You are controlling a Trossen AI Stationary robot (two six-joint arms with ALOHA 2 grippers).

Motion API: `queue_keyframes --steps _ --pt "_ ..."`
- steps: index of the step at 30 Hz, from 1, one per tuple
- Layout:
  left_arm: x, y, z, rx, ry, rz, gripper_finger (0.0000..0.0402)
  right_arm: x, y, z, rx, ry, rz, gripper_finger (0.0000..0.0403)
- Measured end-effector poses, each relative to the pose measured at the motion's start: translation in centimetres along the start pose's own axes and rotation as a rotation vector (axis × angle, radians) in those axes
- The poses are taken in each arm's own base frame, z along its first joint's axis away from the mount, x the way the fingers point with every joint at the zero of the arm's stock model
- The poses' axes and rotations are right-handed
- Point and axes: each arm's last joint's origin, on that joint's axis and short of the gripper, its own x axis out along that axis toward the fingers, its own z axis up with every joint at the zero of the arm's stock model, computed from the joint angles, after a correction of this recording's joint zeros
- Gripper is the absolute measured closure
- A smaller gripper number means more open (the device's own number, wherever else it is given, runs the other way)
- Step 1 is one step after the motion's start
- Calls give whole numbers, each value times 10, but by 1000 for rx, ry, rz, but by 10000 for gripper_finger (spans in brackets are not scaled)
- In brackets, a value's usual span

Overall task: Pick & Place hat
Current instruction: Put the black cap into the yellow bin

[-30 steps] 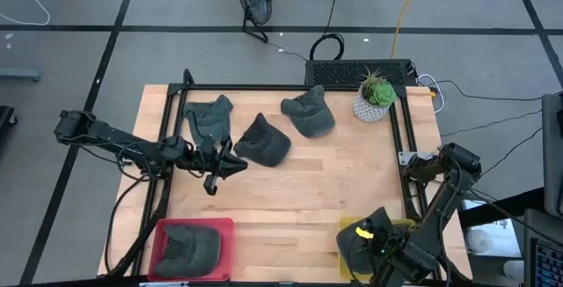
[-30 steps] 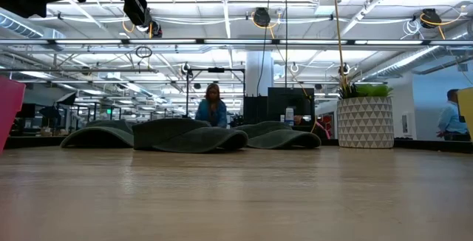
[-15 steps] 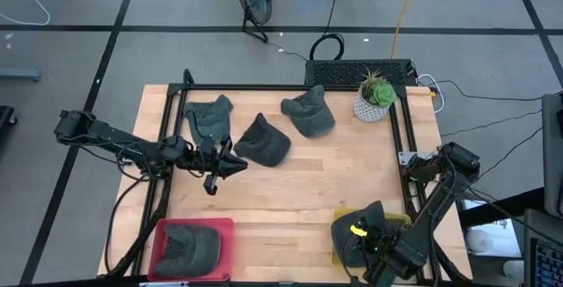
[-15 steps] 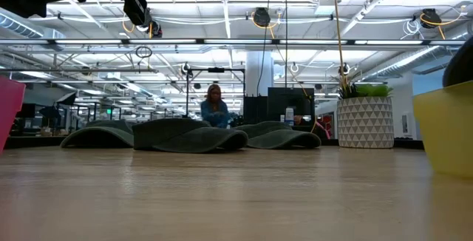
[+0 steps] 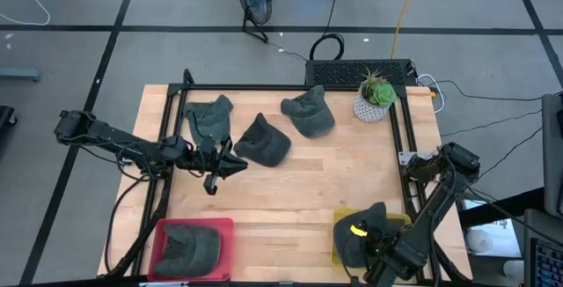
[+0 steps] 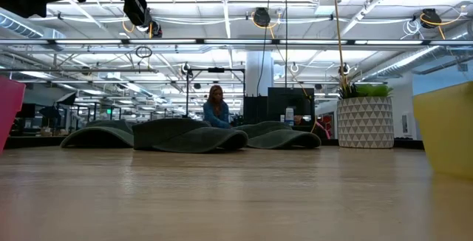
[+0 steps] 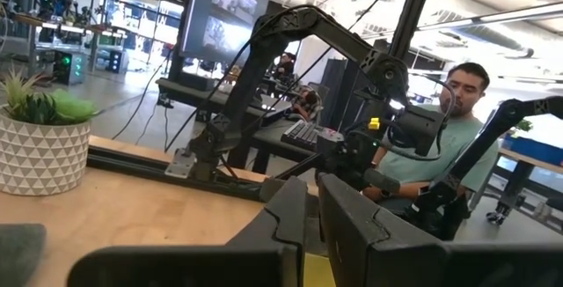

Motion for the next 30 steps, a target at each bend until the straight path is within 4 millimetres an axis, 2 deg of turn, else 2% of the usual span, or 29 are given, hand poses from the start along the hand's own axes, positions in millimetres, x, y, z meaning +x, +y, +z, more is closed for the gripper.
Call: queue_keyframes --steps 7,16,23,27,30 --pt "0 0 0 -7 0 0 364 0 -5 5 24 50 -132 377" --pt "0 0 0 -7 -5 15 364 2 15 9 -24 -23 101 365" --pt "0 0 0 -8 -5 15 364 3 21 15 -67 -25 109 339" --pt "0 0 0 -9 -5 15 364 2 15 14 -66 71 6 330" --pt "0 0 0 -9 -5 14 364 1 2 11 -50 132 -148 328"
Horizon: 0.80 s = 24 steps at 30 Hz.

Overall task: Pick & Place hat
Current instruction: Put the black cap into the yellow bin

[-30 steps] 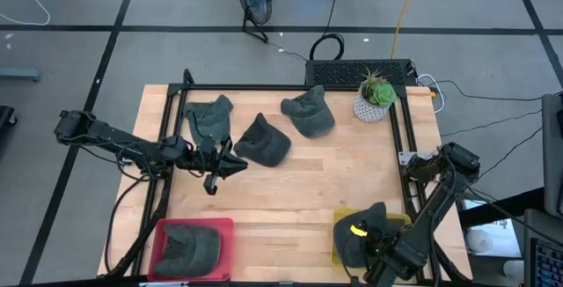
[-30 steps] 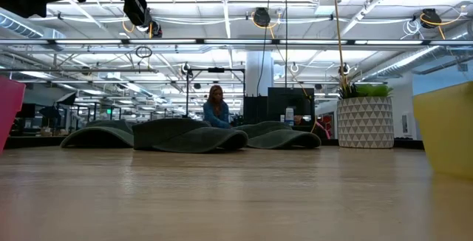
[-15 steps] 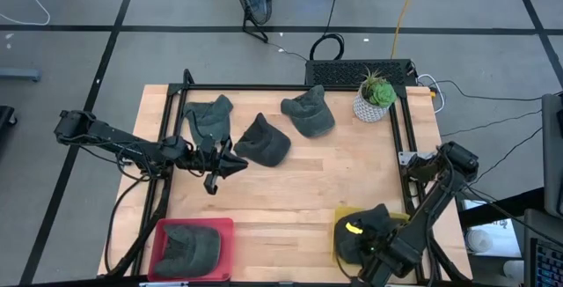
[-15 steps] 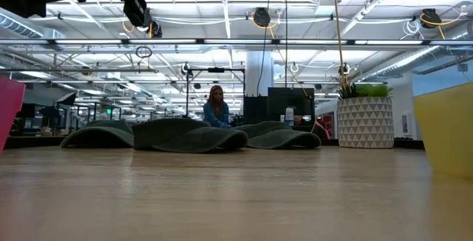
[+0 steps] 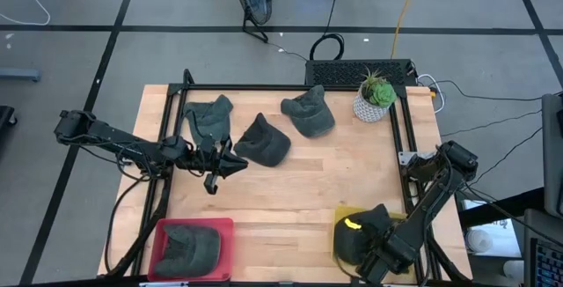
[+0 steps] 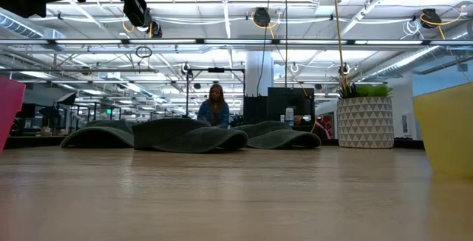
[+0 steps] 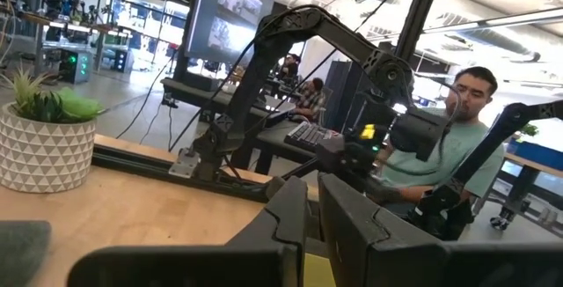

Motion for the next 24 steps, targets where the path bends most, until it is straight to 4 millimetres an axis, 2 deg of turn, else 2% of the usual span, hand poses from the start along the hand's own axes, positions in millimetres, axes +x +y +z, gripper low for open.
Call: queue_keyframes --steps 3,6,11,13,19,24 --pt "0 0 0 0 0 0 364 -1 -12 -1 29 -9 -112 328" --pt "0 0 0 0 0 0 364 0 -18 -3 58 -27 -151 328" --pt "0 0 0 1 0 1 364 19 0 -14 39 51 50 328" --pt "0 0 0 1 0 1 364 24 2 -11 46 27 76 332" --pt "0 0 0 1 0 1 364 21 -8 1 42 -78 -2 353" --pt "0 0 0 6 0 1 364 16 3 9 46 -166 156 361"
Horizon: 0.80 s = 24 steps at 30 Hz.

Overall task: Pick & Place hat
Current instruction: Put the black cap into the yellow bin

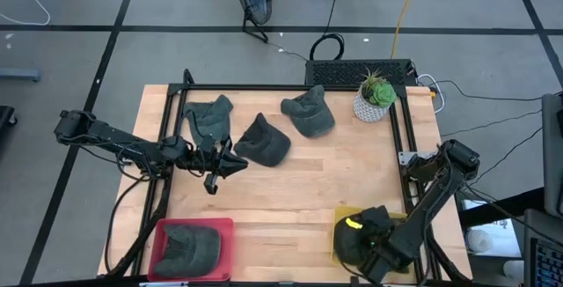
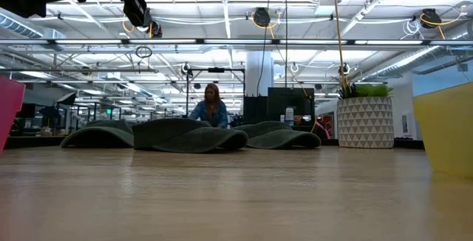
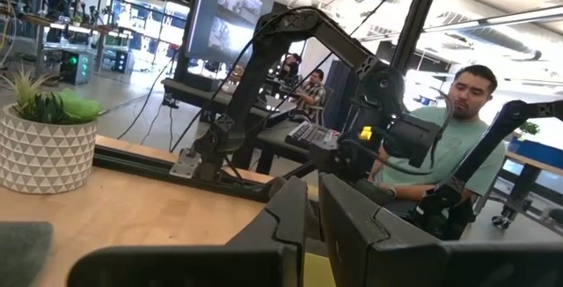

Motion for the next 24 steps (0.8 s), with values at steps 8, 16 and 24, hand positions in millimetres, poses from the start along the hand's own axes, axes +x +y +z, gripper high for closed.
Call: queue_keyframes --steps 8,16,24 --pt "0 0 0 3 1 0 364 43 -6 4 -13 106 -67 362" --pt "0 0 -1 3 7 2 364 47 -21 -4 -2 122 -92 362" --pt "0 0 -1 3 8 3 364 -10 -19 11 13 3 7 362"
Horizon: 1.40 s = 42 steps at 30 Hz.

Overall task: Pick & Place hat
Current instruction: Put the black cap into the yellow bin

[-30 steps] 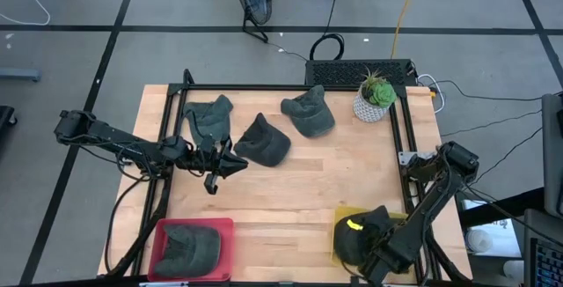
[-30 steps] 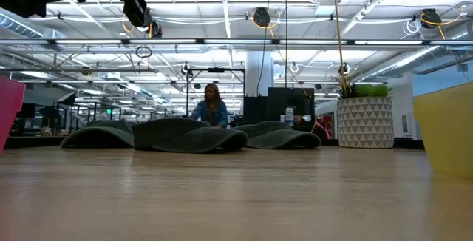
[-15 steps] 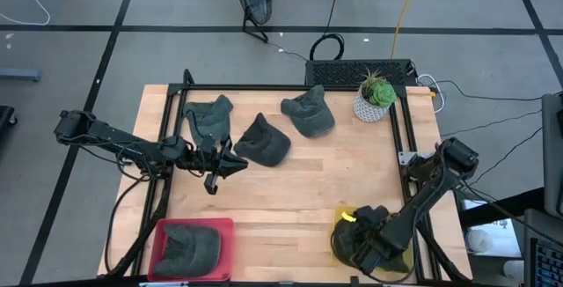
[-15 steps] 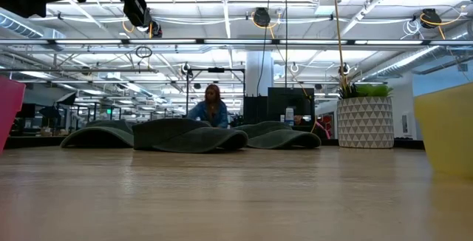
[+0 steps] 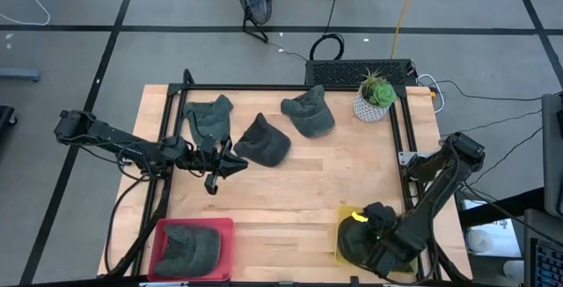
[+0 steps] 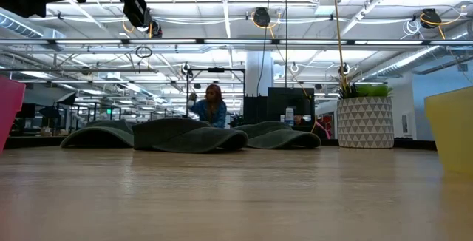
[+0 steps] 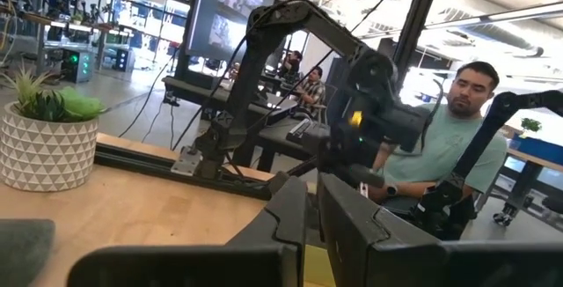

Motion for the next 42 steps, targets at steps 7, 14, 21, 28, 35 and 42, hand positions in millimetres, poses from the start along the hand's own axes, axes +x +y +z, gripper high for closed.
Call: queue_keyframes --steps 7,14,21,28,35,42 --pt "0 0 0 -4 0 0 364 21 21 8 -16 -62 127 362" --pt "0 0 0 -8 0 0 364 57 19 14 -62 69 -46 362" --pt "0 0 0 1 0 -1 364 69 3 7 -35 123 -131 362" --pt "0 0 0 0 0 -1 364 72 -9 0 -31 106 -159 362" --pt "0 0 0 -4 0 -1 364 40 -9 1 -25 143 -153 362" --pt "0 0 0 -3 0 0 364 8 -8 8 -33 88 -130 362"
